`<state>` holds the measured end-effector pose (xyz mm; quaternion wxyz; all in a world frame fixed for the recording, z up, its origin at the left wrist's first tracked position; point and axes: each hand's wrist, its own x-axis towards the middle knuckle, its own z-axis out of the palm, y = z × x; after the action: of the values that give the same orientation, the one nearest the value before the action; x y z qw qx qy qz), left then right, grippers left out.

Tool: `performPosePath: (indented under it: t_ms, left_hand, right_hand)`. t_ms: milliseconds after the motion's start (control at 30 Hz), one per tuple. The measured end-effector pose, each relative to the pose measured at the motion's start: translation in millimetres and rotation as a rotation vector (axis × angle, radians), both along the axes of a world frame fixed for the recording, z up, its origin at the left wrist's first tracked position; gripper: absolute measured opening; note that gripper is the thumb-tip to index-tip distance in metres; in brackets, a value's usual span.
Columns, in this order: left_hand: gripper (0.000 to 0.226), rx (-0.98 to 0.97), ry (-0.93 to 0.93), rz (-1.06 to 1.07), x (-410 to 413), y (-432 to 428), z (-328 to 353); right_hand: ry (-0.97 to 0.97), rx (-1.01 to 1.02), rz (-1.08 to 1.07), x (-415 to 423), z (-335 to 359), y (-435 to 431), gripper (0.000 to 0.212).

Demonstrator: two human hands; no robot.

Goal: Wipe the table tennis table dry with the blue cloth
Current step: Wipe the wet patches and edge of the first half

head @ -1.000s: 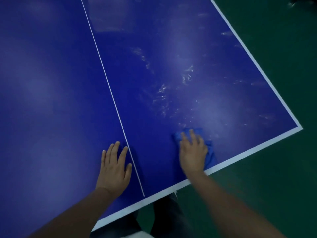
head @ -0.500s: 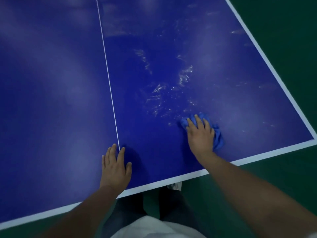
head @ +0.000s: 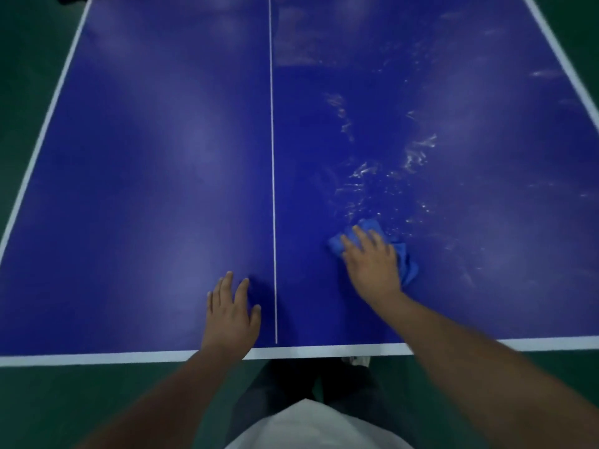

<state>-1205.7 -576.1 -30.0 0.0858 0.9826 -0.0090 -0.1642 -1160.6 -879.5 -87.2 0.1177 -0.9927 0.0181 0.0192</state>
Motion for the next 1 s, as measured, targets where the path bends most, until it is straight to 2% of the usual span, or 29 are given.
performPosePath:
  t_ms: [67, 133, 233, 333, 467, 533, 633, 667, 733, 800, 867, 900, 933, 1000]
  left_hand:
    - [0.059, -0.006, -0.005, 0.028, 0, 12, 0]
    - [0.059, -0.017, 0.01, 0.05, 1, 24, -1]
    - [0.057, -0.009, 0.051, 0.046, 5, 44, -8]
    - [0.056, -0.023, 0.028, 0.062, 15, 64, -15]
    - [0.057, -0.03, 0.023, 0.027, 37, 90, -21]
    - [0.058, -0.029, 0.036, 0.008, 50, 100, -22]
    - [0.06, -0.062, 0.017, 0.005, 67, 107, -23]
    - [0.06, -0.073, 0.013, 0.0, 71, 107, -24]
    - [0.06, -0.107, 0.016, -0.021, 79, 103, -26]
    - [0.059, -0.159, 0.013, -0.035, 85, 93, -28]
    - [0.059, -0.219, -0.001, -0.05, 90, 80, -28]
    - [0.059, -0.245, -0.004, -0.06, 91, 75, -27]
    - [0.058, -0.264, -0.003, -0.073, 92, 70, -27]
    - [0.058, -0.292, -0.004, -0.098, 96, 64, -26]
  right_hand:
    - [0.032, 0.046, -0.172, 12, 4, 0, 0.041]
    - [-0.034, 0.031, -0.205, 5, 4, 25, 0.04]
    - [-0.094, 0.049, 0.052, -33, -4, 104, 0.046]
    - [-0.019, 0.103, 0.298, -63, -14, 177, 0.043]
    - [-0.032, 0.069, 0.452, -26, -15, 188, 0.04]
    - [-0.012, 0.014, 0.331, 5, -13, 157, 0.041]
    - [0.13, -0.009, -0.043, 45, 4, 104, 0.044]
    - [0.208, 0.005, -0.061, 49, 7, 92, 0.047]
    - [0.29, 0.056, 0.042, 42, 19, 85, 0.059]
    - [0.204, 0.105, 0.012, 20, 32, 88, 0.069]
    - [0.117, 0.133, -0.266, -6, 38, 90, 0.06]
    - [0.164, 0.143, -0.396, -17, 42, 90, 0.062]
    - [0.241, 0.153, -0.446, -26, 42, 91, 0.062]
    - [0.322, 0.212, -0.377, -34, 42, 95, 0.04]
